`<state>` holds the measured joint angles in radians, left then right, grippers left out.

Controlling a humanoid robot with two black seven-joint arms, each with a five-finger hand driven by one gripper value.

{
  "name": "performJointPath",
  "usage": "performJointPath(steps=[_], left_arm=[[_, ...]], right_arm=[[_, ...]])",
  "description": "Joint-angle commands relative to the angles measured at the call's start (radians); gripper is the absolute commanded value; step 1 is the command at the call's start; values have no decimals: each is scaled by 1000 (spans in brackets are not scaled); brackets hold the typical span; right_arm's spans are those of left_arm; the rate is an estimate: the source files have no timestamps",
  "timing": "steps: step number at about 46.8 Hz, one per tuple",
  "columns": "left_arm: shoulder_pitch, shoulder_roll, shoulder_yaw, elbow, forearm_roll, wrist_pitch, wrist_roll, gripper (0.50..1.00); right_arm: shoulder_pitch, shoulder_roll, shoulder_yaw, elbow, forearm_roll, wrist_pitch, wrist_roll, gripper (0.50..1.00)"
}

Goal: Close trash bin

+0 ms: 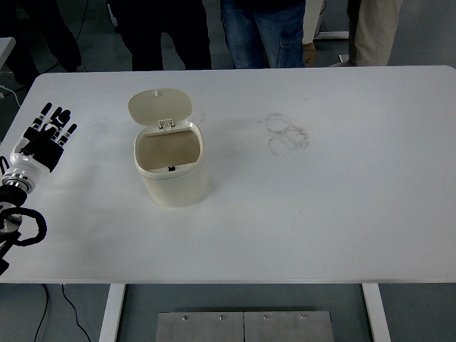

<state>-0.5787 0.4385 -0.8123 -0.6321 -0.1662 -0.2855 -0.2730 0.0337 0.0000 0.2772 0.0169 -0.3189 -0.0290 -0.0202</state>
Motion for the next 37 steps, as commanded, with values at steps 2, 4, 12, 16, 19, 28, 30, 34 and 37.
performJointPath(steps=[2, 4, 12, 16, 19, 28, 30, 34, 37], left_arm=[[-4, 6, -1, 0, -6, 9, 0, 1000], [-4, 8, 1, 0, -4, 11, 1, 1000], [-18, 31, 9, -8, 7, 9, 8, 1000], [-36, 77, 13, -11, 7, 14, 9, 1000], [-56, 104, 24, -12, 8, 14, 9, 1000], [-150, 207, 159, -34, 2, 17, 11, 1000], [-174, 232, 199, -47, -1, 28, 11, 1000], [-220, 290, 275, -86, -4, 54, 14, 1000], [-257, 331, 330, -115, -7, 69, 17, 1000]], right_arm=[[0, 0, 0, 0, 0, 0, 0, 989], [0, 0, -1, 0, 0, 0, 0, 991], [0, 0, -1, 0, 0, 0, 0, 991], [0, 0, -1, 0, 0, 0, 0, 991], [0, 0, 0, 0, 0, 0, 0, 991], [0, 0, 0, 0, 0, 0, 0, 989], [0, 0, 0, 0, 0, 0, 0, 989], [0, 0, -1, 0, 0, 0, 0, 991], [0, 0, -1, 0, 1, 0, 0, 989]])
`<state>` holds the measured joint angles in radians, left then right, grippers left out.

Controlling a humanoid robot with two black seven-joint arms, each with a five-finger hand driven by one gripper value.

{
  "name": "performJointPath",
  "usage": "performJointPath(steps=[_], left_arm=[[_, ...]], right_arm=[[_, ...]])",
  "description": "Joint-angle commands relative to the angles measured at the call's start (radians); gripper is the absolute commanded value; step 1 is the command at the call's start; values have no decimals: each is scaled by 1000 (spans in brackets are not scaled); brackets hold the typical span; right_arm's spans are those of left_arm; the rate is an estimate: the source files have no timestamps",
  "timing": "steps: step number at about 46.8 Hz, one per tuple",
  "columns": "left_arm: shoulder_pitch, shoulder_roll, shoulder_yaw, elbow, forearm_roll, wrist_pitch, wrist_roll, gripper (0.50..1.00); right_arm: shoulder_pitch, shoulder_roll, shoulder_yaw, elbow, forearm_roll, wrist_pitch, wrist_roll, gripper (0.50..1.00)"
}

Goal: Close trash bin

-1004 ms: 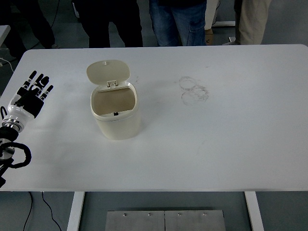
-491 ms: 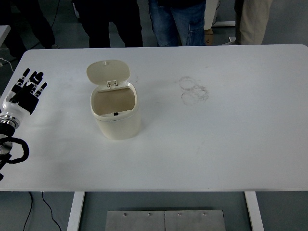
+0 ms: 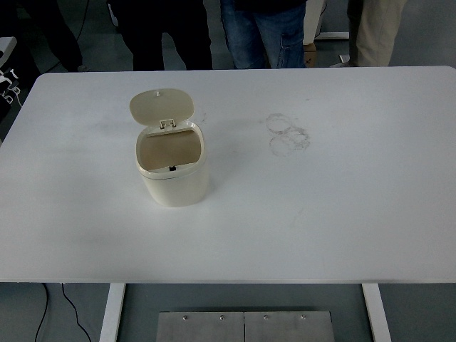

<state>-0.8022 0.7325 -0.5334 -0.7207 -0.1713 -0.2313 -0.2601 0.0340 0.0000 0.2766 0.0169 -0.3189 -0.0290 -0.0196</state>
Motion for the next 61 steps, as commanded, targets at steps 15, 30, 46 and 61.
performJointPath(steps=[15, 30, 46, 61], left_arm=[[-294, 137, 427, -177, -2, 44, 80, 1000], [-623, 163, 800, -318, 3, 29, 136, 1000], [-821, 148, 914, -385, 21, -36, 318, 1000], [-942, 122, 1044, -465, 79, -36, 343, 1000]], right_arm=[[0, 0, 1, 0, 0, 0, 0, 991], [0, 0, 0, 0, 0, 0, 0, 989], [0, 0, 0, 0, 0, 1, 0, 989], [0, 0, 1, 0, 0, 0, 0, 989]])
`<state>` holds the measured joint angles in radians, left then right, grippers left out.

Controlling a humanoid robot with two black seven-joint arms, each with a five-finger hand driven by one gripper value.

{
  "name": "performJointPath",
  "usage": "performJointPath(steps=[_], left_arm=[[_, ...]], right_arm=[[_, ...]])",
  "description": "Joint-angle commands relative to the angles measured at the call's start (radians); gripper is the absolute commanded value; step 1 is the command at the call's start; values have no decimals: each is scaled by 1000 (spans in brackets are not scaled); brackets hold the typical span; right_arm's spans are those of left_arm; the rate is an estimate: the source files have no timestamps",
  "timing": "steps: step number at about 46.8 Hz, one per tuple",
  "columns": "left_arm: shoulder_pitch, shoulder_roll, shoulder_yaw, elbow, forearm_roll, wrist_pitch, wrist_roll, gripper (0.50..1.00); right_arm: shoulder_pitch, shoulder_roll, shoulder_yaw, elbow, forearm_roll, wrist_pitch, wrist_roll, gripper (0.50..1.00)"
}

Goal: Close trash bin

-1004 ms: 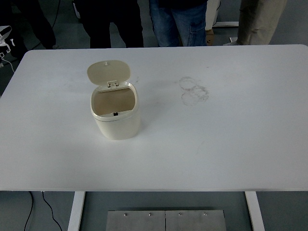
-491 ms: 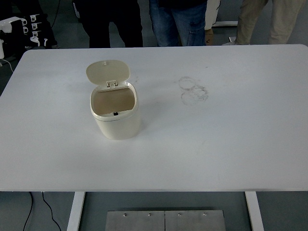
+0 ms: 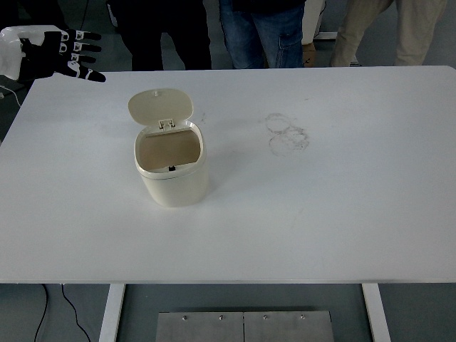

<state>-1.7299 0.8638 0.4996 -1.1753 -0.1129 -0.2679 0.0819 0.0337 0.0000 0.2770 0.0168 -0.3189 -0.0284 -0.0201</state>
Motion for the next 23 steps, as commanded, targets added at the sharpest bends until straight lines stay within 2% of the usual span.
performJointPath(steps=[1, 17, 21, 23], left_arm=[[-16, -12, 13, -12, 30, -1, -1, 1000], [-37, -60, 14, -15, 171, -1, 2, 1000], [-56, -63, 14, -15, 176, -34, 6, 1000], [-68, -71, 14, -17, 177, -54, 24, 1000]], right_arm=[[0, 0, -1, 0, 0, -1, 0, 991], [0, 0, -1, 0, 0, -1, 0, 989], [0, 0, 1, 0, 0, -1, 0, 989], [0, 0, 1, 0, 0, -1, 0, 989]])
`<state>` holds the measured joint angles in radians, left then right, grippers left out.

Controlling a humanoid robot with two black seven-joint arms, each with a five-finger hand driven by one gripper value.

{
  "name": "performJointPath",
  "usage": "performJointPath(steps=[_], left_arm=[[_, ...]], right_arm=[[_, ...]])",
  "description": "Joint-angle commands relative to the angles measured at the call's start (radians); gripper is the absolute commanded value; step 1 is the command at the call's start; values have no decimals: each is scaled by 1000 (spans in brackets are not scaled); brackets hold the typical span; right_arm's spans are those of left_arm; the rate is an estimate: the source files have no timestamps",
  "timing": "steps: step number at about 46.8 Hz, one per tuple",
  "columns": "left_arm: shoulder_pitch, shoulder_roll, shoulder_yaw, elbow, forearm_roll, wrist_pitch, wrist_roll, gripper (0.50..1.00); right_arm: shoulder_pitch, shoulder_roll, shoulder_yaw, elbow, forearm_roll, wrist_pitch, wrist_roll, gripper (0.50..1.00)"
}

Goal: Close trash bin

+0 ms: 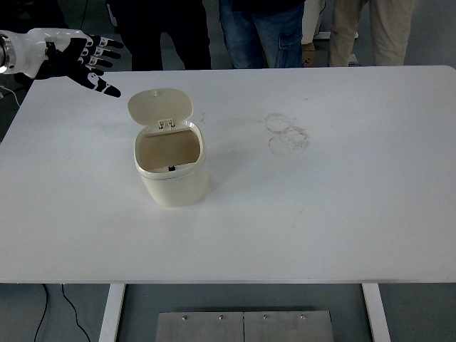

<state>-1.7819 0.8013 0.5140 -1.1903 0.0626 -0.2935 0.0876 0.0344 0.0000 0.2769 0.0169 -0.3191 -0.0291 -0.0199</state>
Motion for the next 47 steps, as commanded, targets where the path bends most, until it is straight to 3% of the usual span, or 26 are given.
performJointPath(steps=[1, 5, 8, 41, 47], left_arm=[[-20, -13, 0, -2, 2, -36, 35, 1000], [-28, -21, 0, -12, 2, -59, 113, 1000], [-37, -24, 0, -22, 2, -78, 141, 1000], [-82, -108, -9, -28, -4, -90, 149, 1000], [-100, -125, -9, -28, -7, -95, 176, 1000]], right_arm=[[-1, 0, -1, 0, 0, 0, 0, 989], [-1, 0, -1, 0, 0, 0, 0, 989], [-1, 0, -1, 0, 0, 1, 0, 991], [-1, 0, -1, 0, 0, 0, 0, 989], [-1, 0, 1, 0, 0, 0, 0, 991]])
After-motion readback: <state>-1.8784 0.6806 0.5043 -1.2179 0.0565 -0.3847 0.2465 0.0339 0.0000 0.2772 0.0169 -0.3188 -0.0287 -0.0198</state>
